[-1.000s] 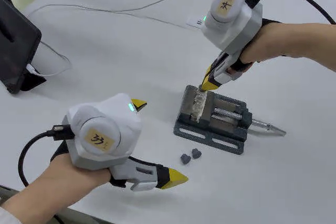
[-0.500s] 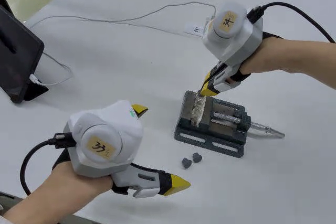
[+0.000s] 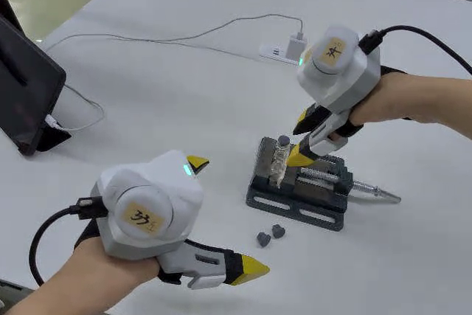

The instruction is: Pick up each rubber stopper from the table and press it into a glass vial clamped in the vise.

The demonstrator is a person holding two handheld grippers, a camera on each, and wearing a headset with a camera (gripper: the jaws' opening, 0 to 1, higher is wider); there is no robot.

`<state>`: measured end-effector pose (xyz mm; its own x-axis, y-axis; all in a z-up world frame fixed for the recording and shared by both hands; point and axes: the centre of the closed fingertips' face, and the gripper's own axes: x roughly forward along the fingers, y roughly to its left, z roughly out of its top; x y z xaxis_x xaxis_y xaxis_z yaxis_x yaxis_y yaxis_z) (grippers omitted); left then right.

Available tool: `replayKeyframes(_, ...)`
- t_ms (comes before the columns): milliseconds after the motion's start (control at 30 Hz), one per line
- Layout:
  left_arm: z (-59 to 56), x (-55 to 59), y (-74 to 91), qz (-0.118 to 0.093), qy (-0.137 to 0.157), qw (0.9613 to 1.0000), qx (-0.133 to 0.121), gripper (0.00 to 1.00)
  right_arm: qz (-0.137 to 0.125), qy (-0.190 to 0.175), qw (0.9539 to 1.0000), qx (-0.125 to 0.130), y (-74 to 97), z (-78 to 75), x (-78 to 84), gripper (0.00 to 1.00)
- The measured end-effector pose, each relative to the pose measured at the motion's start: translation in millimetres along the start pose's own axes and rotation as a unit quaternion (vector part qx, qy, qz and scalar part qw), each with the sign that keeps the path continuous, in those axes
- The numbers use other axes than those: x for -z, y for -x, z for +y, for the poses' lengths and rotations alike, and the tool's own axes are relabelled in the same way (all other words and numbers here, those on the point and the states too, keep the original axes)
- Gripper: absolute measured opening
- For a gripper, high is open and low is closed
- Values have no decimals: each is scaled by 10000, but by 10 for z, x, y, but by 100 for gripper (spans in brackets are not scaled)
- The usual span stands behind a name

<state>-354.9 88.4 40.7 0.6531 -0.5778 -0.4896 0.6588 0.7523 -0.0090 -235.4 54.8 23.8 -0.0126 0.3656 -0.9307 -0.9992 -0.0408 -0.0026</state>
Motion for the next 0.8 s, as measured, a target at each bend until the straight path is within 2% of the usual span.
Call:
replayKeyframes(167,-8,-5,26,13,-59,10000,1,99,-151,-138,9998,7,51,132,80,43)
replayKeyframes(200,-14,-9,31,4,-57,10000,13,99,-172,-124,9998,-3,66,178,107,42)
replayKeyframes(267,-15,-12,39,1,-59,10000,10,99,-188,-156,9997,29,62,167,113,42)
replayKeyframes(367,-16,-14,54,1,-83,10000,9,99,-352,-369,9987,35,112,280,135,43)
replayKeyframes(500,-13,-5,68,5,-98,10000,8,99,-445,-396,9982,83,169,408,174,42)
replayKeyframes(800,-4,45,106,98,-160,9998,7,99,-974,-711,9925,198,264,689,173,40)
